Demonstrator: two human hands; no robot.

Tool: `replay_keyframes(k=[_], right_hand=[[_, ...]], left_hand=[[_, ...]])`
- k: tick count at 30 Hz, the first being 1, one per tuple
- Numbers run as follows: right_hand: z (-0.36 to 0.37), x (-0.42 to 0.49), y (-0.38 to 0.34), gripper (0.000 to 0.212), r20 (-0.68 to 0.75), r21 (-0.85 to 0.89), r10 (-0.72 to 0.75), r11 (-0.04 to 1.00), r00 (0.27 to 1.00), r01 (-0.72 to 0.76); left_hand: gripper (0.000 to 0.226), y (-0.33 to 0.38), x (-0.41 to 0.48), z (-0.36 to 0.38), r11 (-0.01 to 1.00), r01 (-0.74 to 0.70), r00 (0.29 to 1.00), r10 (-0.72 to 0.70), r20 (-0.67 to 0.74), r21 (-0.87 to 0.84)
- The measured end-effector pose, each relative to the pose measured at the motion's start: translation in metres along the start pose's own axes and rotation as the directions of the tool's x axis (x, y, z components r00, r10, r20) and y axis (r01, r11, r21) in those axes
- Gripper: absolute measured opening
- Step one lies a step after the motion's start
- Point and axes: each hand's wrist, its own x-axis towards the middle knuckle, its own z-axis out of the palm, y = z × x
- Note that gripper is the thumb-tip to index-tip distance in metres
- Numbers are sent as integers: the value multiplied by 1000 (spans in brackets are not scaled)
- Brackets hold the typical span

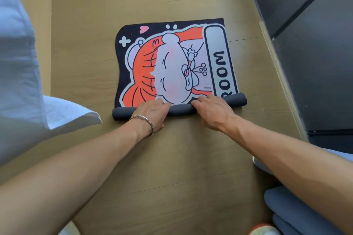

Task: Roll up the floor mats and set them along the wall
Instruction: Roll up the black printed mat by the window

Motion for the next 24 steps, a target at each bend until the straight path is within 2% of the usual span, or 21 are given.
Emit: replay_keyframes(k=[4,6,8,12,14,16,18,21,24], right_hand=[[17,-37,-14,33,34,39,-38,999,999,37],[28,-49,-19,46,60,22,-21,1000,998,20],[32,-50,-21,62,95,31,3,999,995,-6],[36,-41,-22,68,120,53,27,998,992,-34],[37,-35,-20,69,149,44,25,999,989,-32],[36,-23,-18,68,165,55,24,998,986,-34],[34,-12,-15,65,165,66,32,997,986,-43],[30,1,-11,65,155,62,24,998,988,-34],[26,4,-8,69,82,58,27,998,996,-32]], left_hand=[[24,9,-27,6,992,-123,985,122,119,2],[24,13,-35,10,992,-127,984,126,124,-3],[28,15,-35,9,997,-79,990,80,118,-14],[52,20,-35,19,997,-17,995,24,94,-75],[58,24,-41,30,997,10,999,-13,-38,-80],[56,31,-50,42,986,100,984,-118,-135,-135],[61,41,-57,49,978,153,981,-168,-98,-143],[67,48,-58,57,975,159,984,-169,-57,-153],[73,39,-39,52,971,198,980,-200,-4,-136]])
